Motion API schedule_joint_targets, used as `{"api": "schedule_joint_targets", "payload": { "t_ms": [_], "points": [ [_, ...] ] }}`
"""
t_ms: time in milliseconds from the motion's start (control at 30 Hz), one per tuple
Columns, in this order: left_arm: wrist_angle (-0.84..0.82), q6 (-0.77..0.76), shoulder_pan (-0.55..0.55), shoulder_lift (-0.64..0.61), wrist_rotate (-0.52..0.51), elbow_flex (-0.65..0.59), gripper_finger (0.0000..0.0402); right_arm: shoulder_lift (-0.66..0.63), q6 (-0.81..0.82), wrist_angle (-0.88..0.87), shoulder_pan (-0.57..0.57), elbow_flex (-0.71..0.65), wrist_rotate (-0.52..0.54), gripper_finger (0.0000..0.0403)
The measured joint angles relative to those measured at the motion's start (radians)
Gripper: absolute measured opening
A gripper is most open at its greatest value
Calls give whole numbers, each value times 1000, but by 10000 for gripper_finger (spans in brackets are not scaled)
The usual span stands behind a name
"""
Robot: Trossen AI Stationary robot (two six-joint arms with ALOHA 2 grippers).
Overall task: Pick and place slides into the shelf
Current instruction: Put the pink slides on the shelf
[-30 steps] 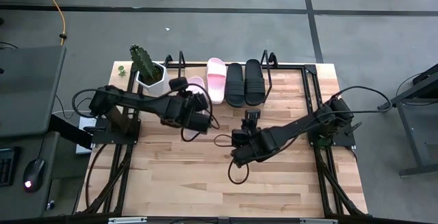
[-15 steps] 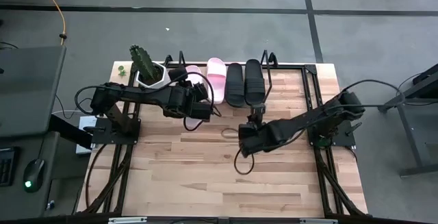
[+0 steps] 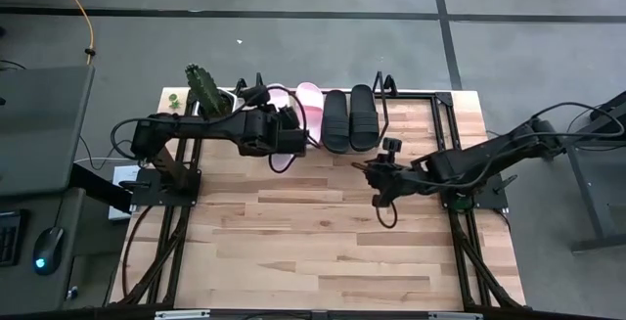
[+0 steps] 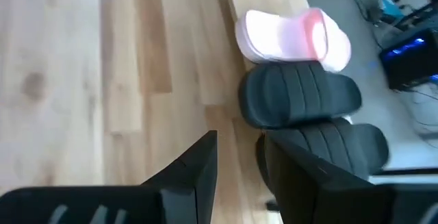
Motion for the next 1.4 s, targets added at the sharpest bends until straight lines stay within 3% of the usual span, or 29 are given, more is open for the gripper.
{"api": "schedule_joint_targets", "payload": {
  "t_ms": [167, 433, 767, 1067, 1400],
  "points": [
    [30, 63, 18, 0, 0, 0, 0, -13, -9, 18, 0, -1, -54, 114],
    [71, 123, 66, -1, 11, -8, 0, -13, -15, 25, 0, -1, -55, 114],
    [385, 361, 192, -34, 96, -215, 0, -13, -15, 40, 0, -1, -59, 114],
    [648, 484, 277, -86, 168, -420, 1, -14, -15, 48, 0, -2, -59, 114],
    [804, 585, 312, -90, 196, -490, 1, -14, -15, 61, 0, -2, -59, 114]
  ]
}}
